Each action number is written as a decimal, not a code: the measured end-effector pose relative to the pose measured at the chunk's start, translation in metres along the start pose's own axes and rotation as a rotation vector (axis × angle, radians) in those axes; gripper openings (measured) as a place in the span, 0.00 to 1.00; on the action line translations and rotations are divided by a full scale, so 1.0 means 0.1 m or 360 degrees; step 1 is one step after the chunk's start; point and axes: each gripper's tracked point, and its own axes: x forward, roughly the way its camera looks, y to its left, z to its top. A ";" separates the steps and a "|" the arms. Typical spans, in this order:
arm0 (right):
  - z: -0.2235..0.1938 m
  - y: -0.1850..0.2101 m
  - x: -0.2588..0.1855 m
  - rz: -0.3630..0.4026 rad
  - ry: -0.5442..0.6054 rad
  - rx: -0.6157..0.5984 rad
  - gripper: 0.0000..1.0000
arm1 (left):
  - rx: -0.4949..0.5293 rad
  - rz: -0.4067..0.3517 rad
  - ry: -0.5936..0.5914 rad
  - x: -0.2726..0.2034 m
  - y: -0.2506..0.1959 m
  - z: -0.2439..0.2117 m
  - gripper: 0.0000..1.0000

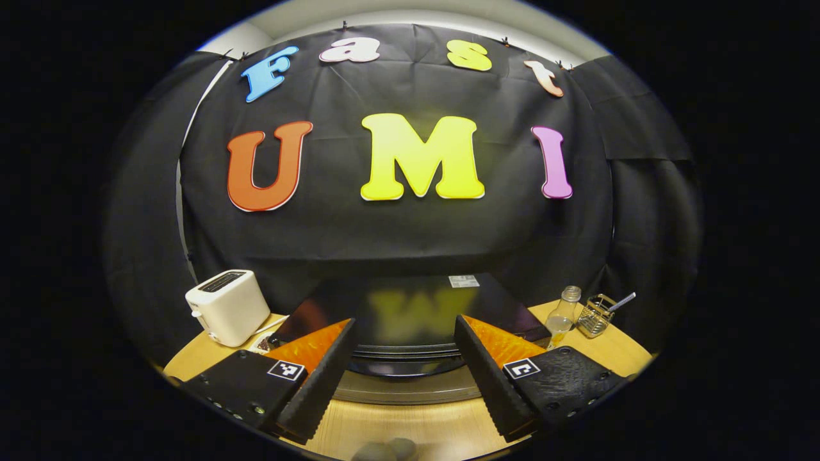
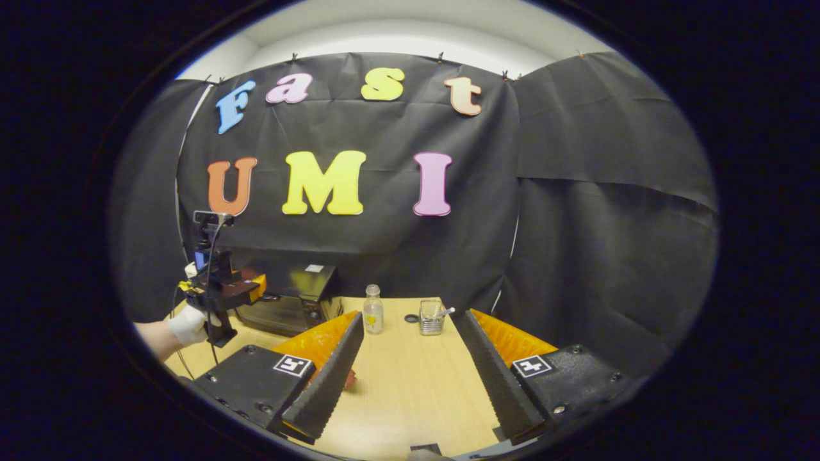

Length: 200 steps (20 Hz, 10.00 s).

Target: Open the electric oven with the left hand, put the food in, and close the electric oven.

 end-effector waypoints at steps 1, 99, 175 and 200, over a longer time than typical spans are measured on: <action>-0.02 0.03 0.01 0.0008 0.0015 0.0006 0.99 | -0.0003 0.0007 0.0051 0.06 0.02 -0.11 0.97; -1.62 3.43 2.09 0.0573 0.0541 0.1733 0.13 | 0.0021 0.0441 0.0042 -4.17 1.34 -0.36 0.97; -0.47 0.44 0.40 0.0245 0.0082 -0.0019 0.99 | 0.0032 -0.0011 0.0528 -1.33 -0.13 -2.28 0.97; -0.49 0.39 0.28 0.0128 0.0087 0.0038 0.99 | 0.0033 0.0009 0.0603 -1.15 -0.07 -2.31 0.97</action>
